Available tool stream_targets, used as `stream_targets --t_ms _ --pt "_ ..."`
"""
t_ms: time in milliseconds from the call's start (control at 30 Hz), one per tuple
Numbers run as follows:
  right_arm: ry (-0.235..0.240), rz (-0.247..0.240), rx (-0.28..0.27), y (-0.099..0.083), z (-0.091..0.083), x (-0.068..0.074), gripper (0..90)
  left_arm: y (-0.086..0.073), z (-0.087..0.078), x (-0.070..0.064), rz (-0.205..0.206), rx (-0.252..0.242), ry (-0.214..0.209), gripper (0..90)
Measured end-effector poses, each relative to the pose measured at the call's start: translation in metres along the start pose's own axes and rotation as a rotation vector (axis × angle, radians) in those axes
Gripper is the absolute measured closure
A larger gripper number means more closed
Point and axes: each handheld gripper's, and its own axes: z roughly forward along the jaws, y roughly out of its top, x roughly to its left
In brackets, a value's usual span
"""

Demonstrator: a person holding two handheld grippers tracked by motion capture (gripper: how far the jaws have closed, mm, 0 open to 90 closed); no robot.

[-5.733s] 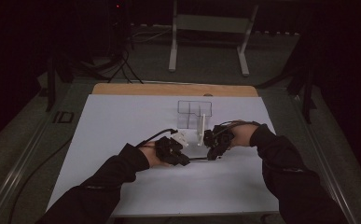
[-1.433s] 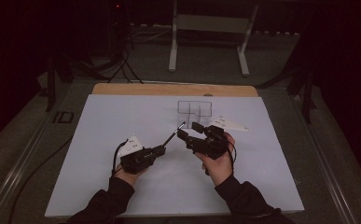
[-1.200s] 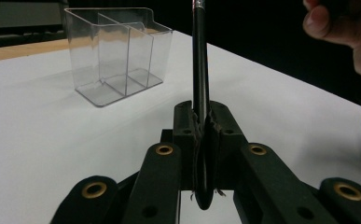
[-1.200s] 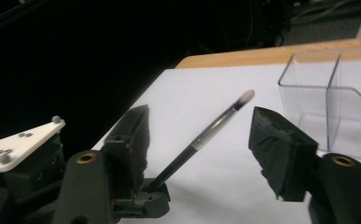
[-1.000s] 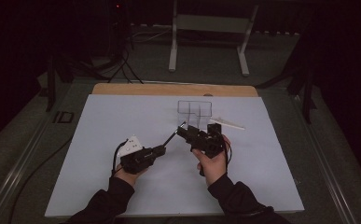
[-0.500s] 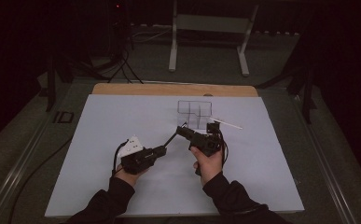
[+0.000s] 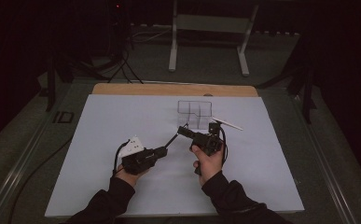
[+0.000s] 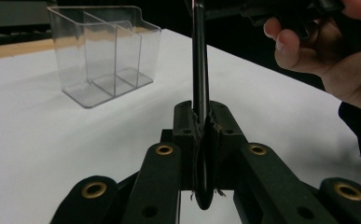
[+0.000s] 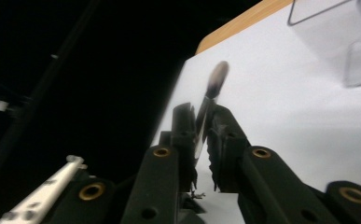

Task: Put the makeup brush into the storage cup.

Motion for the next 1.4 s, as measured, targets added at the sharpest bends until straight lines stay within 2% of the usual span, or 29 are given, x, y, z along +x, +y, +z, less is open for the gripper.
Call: stream_targets --t_ms 133,233,300,367,467,533,700,967,1067,1333,1400 --pt "0.025 0.034 0.003 0.001 -0.001 -0.003 84.1 0.0 0.001 0.0 -0.019 0.006 -0.014 82.5" --pt "0.024 0.03 0.016 0.001 -0.001 -0.005 84.2 0.002 0.001 -0.002 -0.022 0.009 -0.011 67.3" --pt "0.025 0.012 0.017 0.001 -0.001 -0.004 84.2 0.002 0.002 -0.003 -0.036 0.019 -0.009 59.2" --pt "0.004 -0.05 0.009 0.001 -0.002 0.0 84.2 0.002 0.003 -0.003 -0.031 0.029 0.007 53.9" --pt "-0.036 -0.194 0.014 0.001 -0.003 0.009 84.2 0.002 0.003 -0.005 -0.027 0.027 0.006 51.7" --pt "-0.047 -0.252 0.017 0.002 -0.004 0.014 84.2 0.003 0.003 -0.006 -0.02 0.028 0.009 50.0" --pt "-0.035 -0.377 0.029 0.004 -0.007 0.022 84.3 0.003 0.003 -0.007 -0.019 0.026 0.012 47.9" --pt "-0.03 -0.505 0.061 0.011 -0.011 0.03 84.3 0.004 0.003 -0.007 -0.046 0.026 0.001 44.4" --pt "-0.046 -0.566 0.066 0.013 -0.014 0.033 84.3 0.004 0.003 -0.006 -0.056 0.031 0.0 43.7" --pt "-0.057 -0.631 0.082 0.024 -0.025 0.035 84.4 0.005 0.003 -0.006 -0.067 0.028 0.002 40.5" --pt "-0.054 -0.637 0.093 0.027 -0.028 0.034 84.4 0.005 0.004 -0.006 -0.086 0.041 0.004 38.2"
